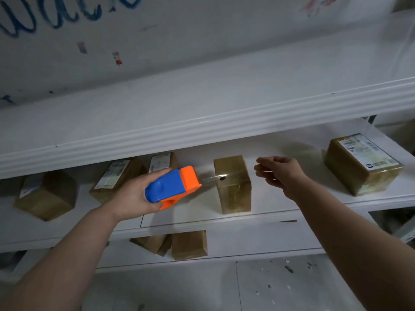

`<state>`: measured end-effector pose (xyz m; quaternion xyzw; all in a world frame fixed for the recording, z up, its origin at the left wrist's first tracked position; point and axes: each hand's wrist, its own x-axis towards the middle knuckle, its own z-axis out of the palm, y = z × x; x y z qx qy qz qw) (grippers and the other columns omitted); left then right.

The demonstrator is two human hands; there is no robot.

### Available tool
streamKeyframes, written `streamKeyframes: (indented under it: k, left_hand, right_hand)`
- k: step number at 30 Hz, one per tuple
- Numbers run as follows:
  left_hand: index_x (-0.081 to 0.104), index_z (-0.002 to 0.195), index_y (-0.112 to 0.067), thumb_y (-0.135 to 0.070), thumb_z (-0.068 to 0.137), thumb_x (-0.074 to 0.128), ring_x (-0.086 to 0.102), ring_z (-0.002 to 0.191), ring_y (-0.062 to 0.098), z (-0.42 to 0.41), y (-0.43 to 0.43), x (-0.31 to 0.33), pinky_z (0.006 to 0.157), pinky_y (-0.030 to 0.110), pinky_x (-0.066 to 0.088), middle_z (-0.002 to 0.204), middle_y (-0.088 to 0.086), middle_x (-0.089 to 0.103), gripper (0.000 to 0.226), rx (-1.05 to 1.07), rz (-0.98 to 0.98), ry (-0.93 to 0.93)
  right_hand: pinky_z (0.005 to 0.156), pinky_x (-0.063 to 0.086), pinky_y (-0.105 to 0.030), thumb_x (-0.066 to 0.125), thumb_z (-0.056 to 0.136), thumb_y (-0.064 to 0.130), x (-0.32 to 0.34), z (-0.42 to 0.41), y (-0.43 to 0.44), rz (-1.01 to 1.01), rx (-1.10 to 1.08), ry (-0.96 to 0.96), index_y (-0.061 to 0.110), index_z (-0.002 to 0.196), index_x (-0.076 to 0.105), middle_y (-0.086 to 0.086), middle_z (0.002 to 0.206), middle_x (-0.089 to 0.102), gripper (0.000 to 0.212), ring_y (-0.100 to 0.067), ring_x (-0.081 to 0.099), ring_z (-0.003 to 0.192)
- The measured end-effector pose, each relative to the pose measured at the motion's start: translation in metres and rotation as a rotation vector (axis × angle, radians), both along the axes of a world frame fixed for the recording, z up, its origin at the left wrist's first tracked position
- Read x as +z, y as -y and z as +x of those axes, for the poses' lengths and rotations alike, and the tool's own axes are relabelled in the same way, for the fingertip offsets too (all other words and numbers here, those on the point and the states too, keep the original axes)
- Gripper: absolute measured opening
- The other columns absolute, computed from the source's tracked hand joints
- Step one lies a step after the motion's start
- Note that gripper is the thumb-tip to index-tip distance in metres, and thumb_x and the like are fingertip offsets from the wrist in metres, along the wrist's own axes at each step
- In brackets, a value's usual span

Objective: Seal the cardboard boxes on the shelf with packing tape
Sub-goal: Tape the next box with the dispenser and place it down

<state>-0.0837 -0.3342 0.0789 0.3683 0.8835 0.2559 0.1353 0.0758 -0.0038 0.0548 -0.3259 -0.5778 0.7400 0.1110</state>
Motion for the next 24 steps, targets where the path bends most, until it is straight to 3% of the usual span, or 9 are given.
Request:
streamKeyframes:
  k: [4,9,18,24]
  left_hand:
    - [0.043,0.140,-0.042,-0.033,0.058,0.073,0.051,0.123,-0.003,-0.007,-0.003,-0.005,0.103,0.029,0.044,0.137,-0.018,0.053,0.088,0.013,-0.001,0.035]
    - [0.041,0.135,-0.046,-0.021,0.061,0.072,0.052,0.116,-0.011,-0.010,-0.012,-0.003,0.088,0.005,0.038,0.132,-0.021,0.054,0.084,-0.010,-0.024,0.068]
    - [0.044,0.140,-0.040,-0.020,0.061,0.072,0.059,0.106,-0.003,-0.021,-0.018,-0.003,0.085,0.014,0.043,0.122,-0.019,0.060,0.087,-0.018,-0.076,0.111]
    - [0.045,0.126,-0.055,-0.018,0.061,0.074,0.059,0.106,-0.005,-0.021,-0.021,-0.009,0.086,0.012,0.044,0.114,-0.027,0.062,0.080,-0.021,-0.113,0.144]
  right_hand:
    - [0.061,0.049,-0.023,0.064,0.091,0.019,-0.007,-0.005,-0.001,-0.013,0.003,0.008,0.009,0.092,0.068,-0.007,0.085,0.073,0.010,-0.011,0.069,0.070]
    - [0.060,0.049,-0.023,0.065,0.091,0.018,-0.011,-0.007,-0.003,-0.032,-0.035,0.022,0.009,0.092,0.067,-0.005,0.082,0.072,0.010,-0.010,0.068,0.067]
    - [0.057,0.048,-0.022,0.068,0.088,0.018,-0.026,-0.011,-0.008,-0.036,-0.069,0.045,0.007,0.095,0.069,-0.005,0.078,0.074,0.013,-0.010,0.070,0.064]
    - [0.055,0.048,-0.020,0.068,0.088,0.017,-0.035,-0.013,-0.011,-0.033,-0.072,0.063,0.005,0.096,0.069,-0.006,0.079,0.073,0.014,-0.010,0.069,0.064]
